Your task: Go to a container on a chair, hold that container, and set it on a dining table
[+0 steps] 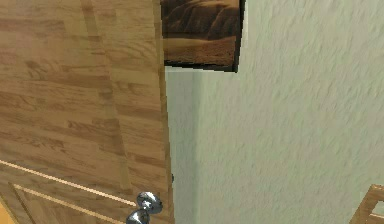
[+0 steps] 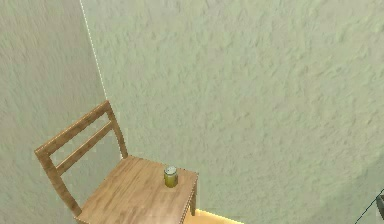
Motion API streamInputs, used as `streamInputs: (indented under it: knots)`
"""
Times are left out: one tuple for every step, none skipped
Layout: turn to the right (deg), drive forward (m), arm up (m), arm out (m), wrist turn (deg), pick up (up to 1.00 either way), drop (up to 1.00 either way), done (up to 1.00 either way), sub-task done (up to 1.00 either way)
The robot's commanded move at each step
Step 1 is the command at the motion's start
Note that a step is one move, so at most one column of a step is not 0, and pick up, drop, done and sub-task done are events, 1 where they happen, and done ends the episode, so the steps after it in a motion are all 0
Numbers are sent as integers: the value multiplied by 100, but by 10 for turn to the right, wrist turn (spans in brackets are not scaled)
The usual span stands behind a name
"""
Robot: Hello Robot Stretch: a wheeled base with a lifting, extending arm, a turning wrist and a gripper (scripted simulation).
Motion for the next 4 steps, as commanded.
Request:
streamInputs:
  knots:
    - [0, 0, 0, 48, 0, 0, 0, 0, 0]
    - [0, 0, 0, 0, 450, 0, 0, 0, 0]
    - [0, 0, 0, 0, 450, 0, 0, 0, 0]
    - [0, 0, 0, 0, 450, 0, 0, 0, 0]
